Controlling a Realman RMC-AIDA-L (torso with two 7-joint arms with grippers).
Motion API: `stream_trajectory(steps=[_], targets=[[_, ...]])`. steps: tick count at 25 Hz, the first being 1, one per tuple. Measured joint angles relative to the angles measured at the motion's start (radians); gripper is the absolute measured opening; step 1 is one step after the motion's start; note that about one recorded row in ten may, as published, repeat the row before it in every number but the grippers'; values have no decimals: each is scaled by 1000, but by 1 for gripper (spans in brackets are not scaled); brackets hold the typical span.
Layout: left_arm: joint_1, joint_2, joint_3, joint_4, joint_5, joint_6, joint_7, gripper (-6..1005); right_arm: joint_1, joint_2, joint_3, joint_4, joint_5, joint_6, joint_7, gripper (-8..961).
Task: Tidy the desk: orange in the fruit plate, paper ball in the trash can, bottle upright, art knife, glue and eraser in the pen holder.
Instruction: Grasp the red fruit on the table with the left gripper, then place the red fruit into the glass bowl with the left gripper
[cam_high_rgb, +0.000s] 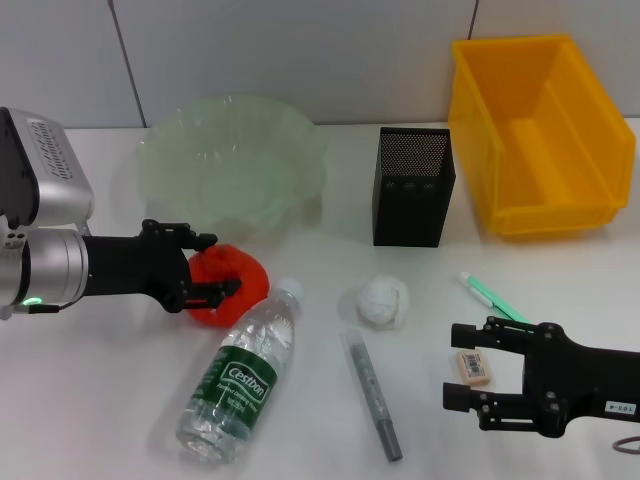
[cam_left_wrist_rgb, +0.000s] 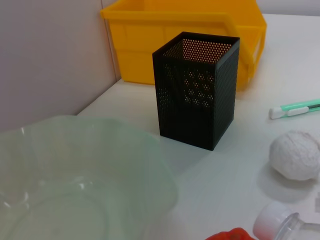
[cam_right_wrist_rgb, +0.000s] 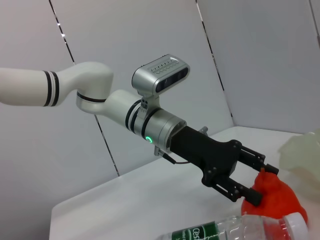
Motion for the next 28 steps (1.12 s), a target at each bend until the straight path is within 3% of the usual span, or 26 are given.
stream_trajectory(steps=[2, 13, 20, 23, 26, 27, 28], targets=[[-2, 0, 1, -6, 0, 0, -2, 760, 1, -1, 0, 0, 0, 0, -1, 796], [2, 1, -5, 5, -6, 20, -7, 319, 3, -2, 0, 2, 0, 6, -2, 797], [39, 15, -28, 88, -96, 90, -55, 238, 3, -3, 0, 2, 0, 9, -2, 797], [60, 32, -46, 119, -251, 179, -83, 205, 3, -3, 0, 2, 0, 9, -2, 797], [61, 30, -49, 115, -322, 176, -86, 173, 3, -3, 1, 2, 0, 9, -2, 797], [59, 24, -49, 112, -346, 159, -86, 163, 3, -3, 1, 2, 0, 9, -2, 797], [52, 5, -46, 108, -383, 99, -79, 156, 4, -3, 1, 2, 0, 9, -2, 797]])
